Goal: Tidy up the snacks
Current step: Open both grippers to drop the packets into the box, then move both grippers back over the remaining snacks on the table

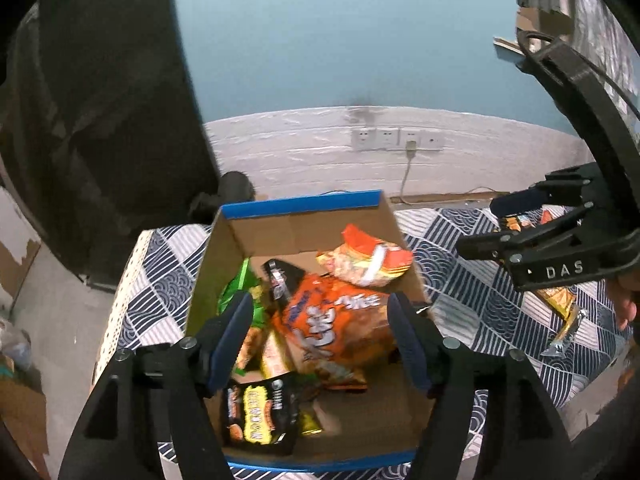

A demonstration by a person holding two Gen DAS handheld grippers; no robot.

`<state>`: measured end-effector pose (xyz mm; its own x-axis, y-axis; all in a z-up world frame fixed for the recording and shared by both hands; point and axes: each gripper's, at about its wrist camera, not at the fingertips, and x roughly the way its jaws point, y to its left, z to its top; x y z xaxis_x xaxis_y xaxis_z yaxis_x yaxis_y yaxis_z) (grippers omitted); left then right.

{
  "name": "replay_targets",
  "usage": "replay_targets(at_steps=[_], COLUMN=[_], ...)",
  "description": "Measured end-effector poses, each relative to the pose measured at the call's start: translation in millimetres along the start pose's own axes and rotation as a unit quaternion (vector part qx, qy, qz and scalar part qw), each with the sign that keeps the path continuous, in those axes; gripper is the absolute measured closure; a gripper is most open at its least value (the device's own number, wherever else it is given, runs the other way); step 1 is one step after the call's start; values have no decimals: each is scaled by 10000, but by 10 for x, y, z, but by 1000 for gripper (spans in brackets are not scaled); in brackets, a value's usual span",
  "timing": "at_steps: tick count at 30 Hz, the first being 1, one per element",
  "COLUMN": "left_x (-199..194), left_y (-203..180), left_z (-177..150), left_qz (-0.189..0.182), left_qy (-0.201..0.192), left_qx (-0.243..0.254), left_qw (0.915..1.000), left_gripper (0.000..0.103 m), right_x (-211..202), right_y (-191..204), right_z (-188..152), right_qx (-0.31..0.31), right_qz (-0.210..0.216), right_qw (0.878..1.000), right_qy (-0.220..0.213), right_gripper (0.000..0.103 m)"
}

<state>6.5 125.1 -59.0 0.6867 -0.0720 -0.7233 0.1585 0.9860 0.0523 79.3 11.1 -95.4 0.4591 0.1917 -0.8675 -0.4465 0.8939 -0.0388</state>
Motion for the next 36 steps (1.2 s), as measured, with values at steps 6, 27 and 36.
replay_targets(at_steps=[6, 27, 36], left_x=[29, 210, 493], left_y=[-377, -1533, -1852], left_z=[78, 217, 142], left_qz=[-125, -616, -664], left_qy=[56, 322, 638], left_qx=[342, 1231, 1420], left_qw=[9993, 9900, 9856], left_gripper=[32, 32, 32], right_x=[-88, -110, 149], right_y=[-324, -1400, -1676], right_z=[-190, -1013, -1262], right_qx=[170, 936, 1028], right_qz=[-162, -433, -479], right_qw=[9997, 9941, 9917], right_qy=[-12, 349, 601], right_gripper=[36, 36, 36])
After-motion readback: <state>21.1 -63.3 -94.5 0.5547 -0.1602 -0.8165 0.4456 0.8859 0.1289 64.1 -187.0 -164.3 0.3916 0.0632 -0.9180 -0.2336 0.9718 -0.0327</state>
